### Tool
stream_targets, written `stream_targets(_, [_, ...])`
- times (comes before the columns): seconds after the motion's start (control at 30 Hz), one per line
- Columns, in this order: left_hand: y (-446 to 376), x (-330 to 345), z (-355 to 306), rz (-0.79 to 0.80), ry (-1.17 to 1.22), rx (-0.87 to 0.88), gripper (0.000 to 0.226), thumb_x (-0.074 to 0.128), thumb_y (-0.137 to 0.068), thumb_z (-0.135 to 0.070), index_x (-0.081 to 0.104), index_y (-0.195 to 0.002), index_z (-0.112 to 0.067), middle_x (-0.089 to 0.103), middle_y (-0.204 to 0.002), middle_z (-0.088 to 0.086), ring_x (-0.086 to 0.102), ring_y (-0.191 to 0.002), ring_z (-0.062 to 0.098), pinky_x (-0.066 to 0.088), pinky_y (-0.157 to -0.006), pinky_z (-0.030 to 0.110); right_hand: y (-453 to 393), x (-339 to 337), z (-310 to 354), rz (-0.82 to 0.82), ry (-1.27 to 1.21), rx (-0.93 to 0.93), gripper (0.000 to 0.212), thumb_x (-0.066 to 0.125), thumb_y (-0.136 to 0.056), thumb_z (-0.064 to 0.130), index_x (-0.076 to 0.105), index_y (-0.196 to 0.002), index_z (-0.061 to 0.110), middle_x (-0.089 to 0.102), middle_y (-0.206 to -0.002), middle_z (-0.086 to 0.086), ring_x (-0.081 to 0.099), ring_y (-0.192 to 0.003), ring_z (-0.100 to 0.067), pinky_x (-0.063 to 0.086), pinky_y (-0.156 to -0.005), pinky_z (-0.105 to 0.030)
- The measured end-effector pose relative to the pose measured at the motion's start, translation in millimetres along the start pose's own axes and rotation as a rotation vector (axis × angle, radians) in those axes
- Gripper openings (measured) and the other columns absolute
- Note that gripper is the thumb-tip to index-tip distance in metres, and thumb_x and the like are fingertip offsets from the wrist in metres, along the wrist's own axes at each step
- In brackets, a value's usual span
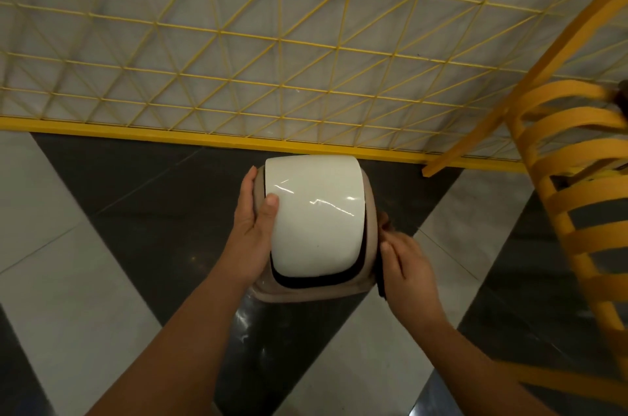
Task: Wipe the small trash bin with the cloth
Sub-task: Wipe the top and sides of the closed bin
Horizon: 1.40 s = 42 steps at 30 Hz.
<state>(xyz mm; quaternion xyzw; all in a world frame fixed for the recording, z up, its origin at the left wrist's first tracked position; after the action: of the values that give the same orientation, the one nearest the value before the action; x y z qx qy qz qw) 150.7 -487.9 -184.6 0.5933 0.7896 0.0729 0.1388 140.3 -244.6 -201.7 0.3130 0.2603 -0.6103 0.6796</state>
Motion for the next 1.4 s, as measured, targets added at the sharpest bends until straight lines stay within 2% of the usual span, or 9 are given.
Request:
stream_targets(0.23, [1,-2,-4,0.043,-0.025,-0.029,0.059,0.036,-0.094,-0.054,0.006,-0.145,-0.055,0.025,-0.156,-0.008,0.038,-0.128,0.010,0.031,-0.096,0.026,50,-10,-13,0.116,0.080,-0.173,0.021,0.044,-0.093,0.038,0.056,-0.107,0.046,0.054,-0.109,0.025,0.051,-0.103,0.003,0.043,-0.092,-0.021])
stream_targets(0.37, [7,-13,-1,-0.007,0.008,-0.112,0.075,0.029,-0.083,-0.069,-0.010,-0.145,-0.052,0.005,-0.162,-0.009,0.016,-0.146,0.016,0.018,-0.112,0.037,31,-31,-3,-0.014,-0.383,0.198,0.019,0.044,-0.096,0.034,0.055,-0.103,0.048,0.057,-0.109,0.010,0.057,-0.100,-0.011,0.054,-0.081,-0.033])
stream_targets(0.47, [20,-34,28,-0.137,-0.011,-0.245,0.060,0.031,-0.097,-0.055,0.007,-0.150,-0.043,0.020,-0.159,-0.004,0.024,-0.144,0.024,0.018,-0.117,0.043,8,-32,7,-0.064,-0.588,0.297,0.021,0.040,-0.096,0.041,0.051,-0.112,0.050,0.055,-0.118,0.004,0.055,-0.105,-0.016,0.053,-0.083,-0.039])
stream_targets(0.53, [31,-44,52,-0.154,-0.006,-0.378,0.043,0.048,-0.097,-0.038,0.041,-0.139,-0.038,0.046,-0.147,0.004,0.049,-0.129,0.026,0.035,-0.110,0.046,-1,-23,15,0.000,-0.579,0.274,0.023,0.040,-0.095,0.045,0.053,-0.113,0.049,0.054,-0.122,0.005,0.054,-0.109,-0.015,0.051,-0.088,-0.038])
stream_targets(0.6, [40,-46,65,-0.141,0.077,-0.466,0.025,0.057,-0.094,-0.024,0.059,-0.118,-0.030,0.067,-0.118,0.012,0.066,-0.103,0.026,0.054,-0.087,0.042,-3,-10,15,0.048,-0.513,0.285,0.026,0.041,-0.096,0.042,0.055,-0.118,0.045,0.053,-0.125,0.006,0.052,-0.113,-0.014,0.047,-0.096,-0.040])
stream_targets(0.67, [44,-43,62,-0.137,0.161,-0.487,0.023,0.060,-0.093,-0.015,0.063,-0.114,-0.021,0.071,-0.101,0.012,0.069,-0.091,0.026,0.056,-0.071,0.035,-1,-2,13,0.040,-0.451,0.290,0.032,0.044,-0.097,0.033,0.052,-0.128,0.039,0.051,-0.130,0.007,0.049,-0.117,-0.013,0.042,-0.102,-0.042])
stream_targets(0.83, [40,-39,56,-0.207,0.262,-0.476,0.026,0.061,-0.090,-0.004,0.065,-0.113,-0.013,0.071,-0.100,0.010,0.069,-0.083,0.020,0.057,-0.057,0.024,6,2,6,0.019,-0.428,0.296,0.033,0.047,-0.097,0.027,0.053,-0.129,0.036,0.052,-0.128,0.007,0.051,-0.114,-0.012,0.045,-0.100,-0.041])
stream_targets(1.0, [36,-36,54,-0.217,0.300,-0.494,0.022,0.060,-0.089,0.001,0.066,-0.107,-0.010,0.070,-0.095,0.010,0.067,-0.080,0.020,0.058,-0.052,0.023,8,5,0,-0.012,-0.407,0.305,0.033,0.048,-0.096,0.030,0.052,-0.127,0.040,0.054,-0.125,0.010,0.053,-0.112,-0.014,0.051,-0.092,-0.048])
stream_targets(1.4, [38,-35,53,-0.205,0.318,-0.516,0.028,0.060,-0.089,-0.002,0.065,-0.116,-0.008,0.070,-0.105,0.013,0.069,-0.086,0.023,0.058,-0.061,0.030,3,0,3,0.011,-0.406,0.344,0.033,0.046,-0.098,0.024,0.053,-0.129,0.033,0.051,-0.130,0.006,0.049,-0.117,-0.014,0.042,-0.103,-0.043])
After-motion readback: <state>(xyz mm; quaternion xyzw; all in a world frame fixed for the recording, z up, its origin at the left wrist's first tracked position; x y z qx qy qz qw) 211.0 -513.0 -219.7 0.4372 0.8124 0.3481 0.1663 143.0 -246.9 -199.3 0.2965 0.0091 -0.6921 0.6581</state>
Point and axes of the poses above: each hand's wrist, its own y-axis away from the middle knuckle, its own x-axis out of the palm, z = x × y, the point moved 4 cm from there along -y, towards the middle knuckle
